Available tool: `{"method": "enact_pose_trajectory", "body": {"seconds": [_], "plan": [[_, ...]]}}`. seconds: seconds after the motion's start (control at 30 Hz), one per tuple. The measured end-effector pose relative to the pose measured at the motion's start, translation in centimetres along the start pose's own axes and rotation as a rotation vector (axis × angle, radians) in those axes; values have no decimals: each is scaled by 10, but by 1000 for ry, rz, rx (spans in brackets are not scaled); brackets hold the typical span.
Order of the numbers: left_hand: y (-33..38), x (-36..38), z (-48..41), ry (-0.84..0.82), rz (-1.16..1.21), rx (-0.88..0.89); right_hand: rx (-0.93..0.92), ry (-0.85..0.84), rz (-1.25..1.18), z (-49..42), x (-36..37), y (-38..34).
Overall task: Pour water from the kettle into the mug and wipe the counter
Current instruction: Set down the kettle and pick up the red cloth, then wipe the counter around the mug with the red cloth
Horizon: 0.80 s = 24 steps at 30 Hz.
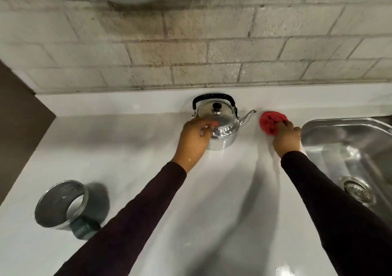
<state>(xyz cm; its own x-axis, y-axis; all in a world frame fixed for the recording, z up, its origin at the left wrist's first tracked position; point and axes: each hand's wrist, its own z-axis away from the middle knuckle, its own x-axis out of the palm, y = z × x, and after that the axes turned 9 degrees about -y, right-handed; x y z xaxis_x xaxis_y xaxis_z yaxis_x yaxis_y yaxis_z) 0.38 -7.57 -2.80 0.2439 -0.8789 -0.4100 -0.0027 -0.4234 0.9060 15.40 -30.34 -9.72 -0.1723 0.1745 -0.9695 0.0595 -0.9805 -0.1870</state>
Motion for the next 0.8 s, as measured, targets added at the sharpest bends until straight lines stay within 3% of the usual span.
{"method": "enact_pose_trajectory", "body": {"seconds": [0.13,0.37,0.8], "plan": [[12,-1,66,-31,140,-55,-33,15,13,-1,0,4],[17,-17,130,-96,184,-128,-62,-2,109,12,-1,-3],[16,-45,186,-138,238,-119,-163,28,-171,173,42,-58]]}}
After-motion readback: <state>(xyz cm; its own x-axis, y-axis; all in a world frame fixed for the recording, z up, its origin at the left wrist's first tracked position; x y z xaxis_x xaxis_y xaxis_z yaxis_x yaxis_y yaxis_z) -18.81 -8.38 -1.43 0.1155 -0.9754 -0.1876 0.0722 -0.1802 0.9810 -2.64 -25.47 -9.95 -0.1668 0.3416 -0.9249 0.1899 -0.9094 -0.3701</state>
